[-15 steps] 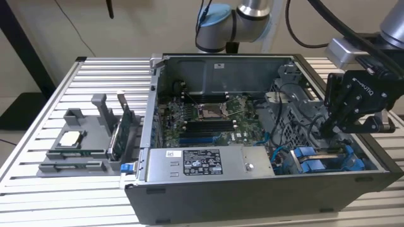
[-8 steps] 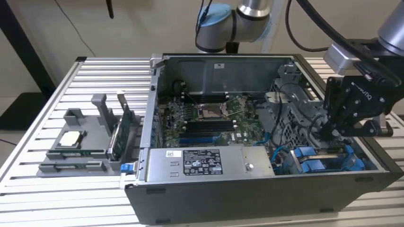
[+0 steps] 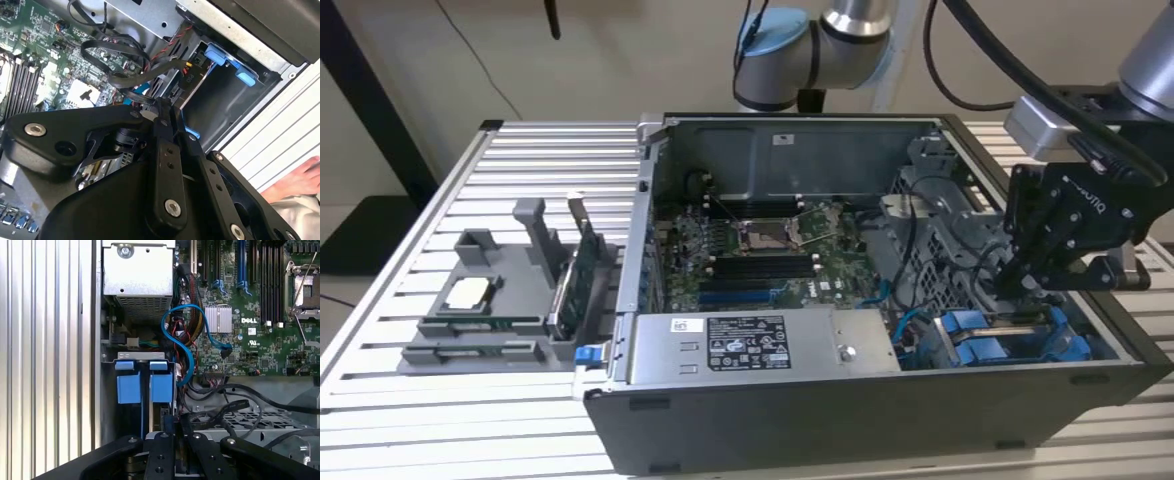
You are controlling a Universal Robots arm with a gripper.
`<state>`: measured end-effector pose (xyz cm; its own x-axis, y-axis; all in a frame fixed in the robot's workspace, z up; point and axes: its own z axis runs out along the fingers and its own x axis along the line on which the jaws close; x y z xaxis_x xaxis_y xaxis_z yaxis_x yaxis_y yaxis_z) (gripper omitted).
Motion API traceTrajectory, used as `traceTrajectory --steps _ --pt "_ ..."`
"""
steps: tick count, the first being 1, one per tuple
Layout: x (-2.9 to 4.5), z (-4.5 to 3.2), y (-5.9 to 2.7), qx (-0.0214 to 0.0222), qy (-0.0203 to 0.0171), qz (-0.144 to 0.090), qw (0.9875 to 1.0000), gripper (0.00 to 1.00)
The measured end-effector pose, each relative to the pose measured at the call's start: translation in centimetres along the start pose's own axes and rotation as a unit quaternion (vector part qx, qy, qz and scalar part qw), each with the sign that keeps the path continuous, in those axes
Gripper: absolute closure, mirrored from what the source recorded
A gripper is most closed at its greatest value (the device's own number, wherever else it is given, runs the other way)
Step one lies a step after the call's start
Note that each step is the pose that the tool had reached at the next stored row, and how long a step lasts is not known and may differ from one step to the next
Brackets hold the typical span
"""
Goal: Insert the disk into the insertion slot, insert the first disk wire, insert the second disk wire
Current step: 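Insert the second disk wire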
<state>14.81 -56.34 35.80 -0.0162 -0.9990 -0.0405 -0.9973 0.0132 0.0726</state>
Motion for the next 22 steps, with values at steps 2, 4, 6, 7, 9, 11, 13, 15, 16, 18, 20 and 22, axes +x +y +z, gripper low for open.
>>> traceTrajectory --steps 2,4,6,7,9,11,13,15,16,18,20,22 --pt "0.0 0.05 0.0 0.0 -0.0001 0.0 1.0 0.84" --pt "0.0 0.15 -0.01 0.0 -0.0001 0.0 1.0 0.84" --pt "0.01 0.28 -0.05 0.0 -0.0001 0.0 1.0 0.84" --pt "0.01 0.29 -0.14 0.0 0.0 0.0 1.0 0.84" --pt "0.01 0.38 -0.27 0.0 -0.0001 0.0 1.0 0.84" --pt "0.02 0.46 -0.43 0.0 0.0001 0.0 1.0 0.84" --pt "0.07 0.59 -0.54 0.0 0.0 0.0 1.0 0.84" --pt "0.11 0.73 -0.65 0.0 -0.0001 0.0 1.0 0.84" --pt "0.15 0.78 -0.73 0.0 0.0 0.0 1.0 0.84" --pt "0.23 0.92 -0.89 0.0 -0.0001 0.001 1.0 0.84" --pt "0.32 1.04 -0.97 0.0001 -0.0002 0.002 1.0 0.84" --pt "0.36 1.18 -0.98 0.0001 -0.0003 0.003 1.0 0.84"
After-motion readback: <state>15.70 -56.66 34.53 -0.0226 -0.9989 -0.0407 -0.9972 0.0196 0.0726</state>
